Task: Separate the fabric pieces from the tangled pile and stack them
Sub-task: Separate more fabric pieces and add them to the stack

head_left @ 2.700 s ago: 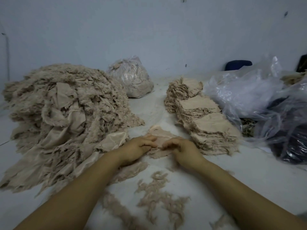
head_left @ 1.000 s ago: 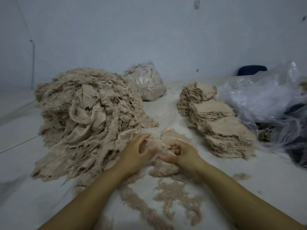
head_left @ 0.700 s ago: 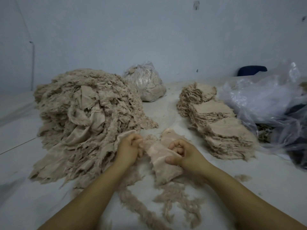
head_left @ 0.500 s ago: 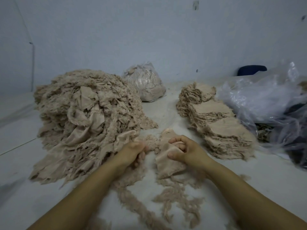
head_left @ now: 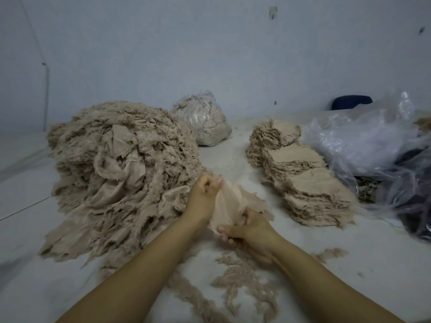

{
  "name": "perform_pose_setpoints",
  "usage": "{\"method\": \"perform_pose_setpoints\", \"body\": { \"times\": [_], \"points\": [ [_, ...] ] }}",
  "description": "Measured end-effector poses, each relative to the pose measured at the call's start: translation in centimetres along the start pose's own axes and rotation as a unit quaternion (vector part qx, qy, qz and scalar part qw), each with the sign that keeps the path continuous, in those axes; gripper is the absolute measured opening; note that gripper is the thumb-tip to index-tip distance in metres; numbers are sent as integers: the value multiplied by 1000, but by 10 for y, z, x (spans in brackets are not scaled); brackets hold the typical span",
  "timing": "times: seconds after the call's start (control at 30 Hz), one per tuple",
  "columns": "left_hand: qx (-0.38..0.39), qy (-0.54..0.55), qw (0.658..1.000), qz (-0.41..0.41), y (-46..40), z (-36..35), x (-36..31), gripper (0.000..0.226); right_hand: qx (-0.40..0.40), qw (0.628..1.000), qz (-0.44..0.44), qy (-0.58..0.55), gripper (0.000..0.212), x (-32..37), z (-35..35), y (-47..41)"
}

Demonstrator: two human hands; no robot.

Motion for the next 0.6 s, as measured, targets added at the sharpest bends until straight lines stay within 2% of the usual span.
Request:
{"method": "perform_pose_setpoints", "body": {
  "times": [0.17,0.27,0.33,0.43,0.5,0.57,0.6],
  "points": [
    [-46,20,999,16,-7,6,10,28,48,996,-8,81,30,6,10,3],
    [-72,36,996,37,-11,10,5,29,77,984,-34,158,39,1,17,7],
    [-33,30,998,38,-12,11,0,26,50,988,-25,147,39,2,20,4],
    [67,28,997,39,-4,6,-1,22,-6,999,-6,33,36,11,19,-7],
    [110,14,993,43,1,3,1,21,-18,1000,10,-6,24,15,18,-14],
    [100,15,994,49,1,3,2,21,-40,999,28,8,9,17,19,-19],
    [77,21,995,55,-2,5,1,21,-65,997,35,23,9,19,21,-22]
  ]
}}
Point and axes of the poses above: each hand's wrist, its own y-axis away from the middle knuckle, its own z-axis out of the back of the hand, x = y × z, the point moved 1 cm from there along -y, towards the middle knuckle, and after that the axes turned 15 degrees about z, right-handed, at the moved point
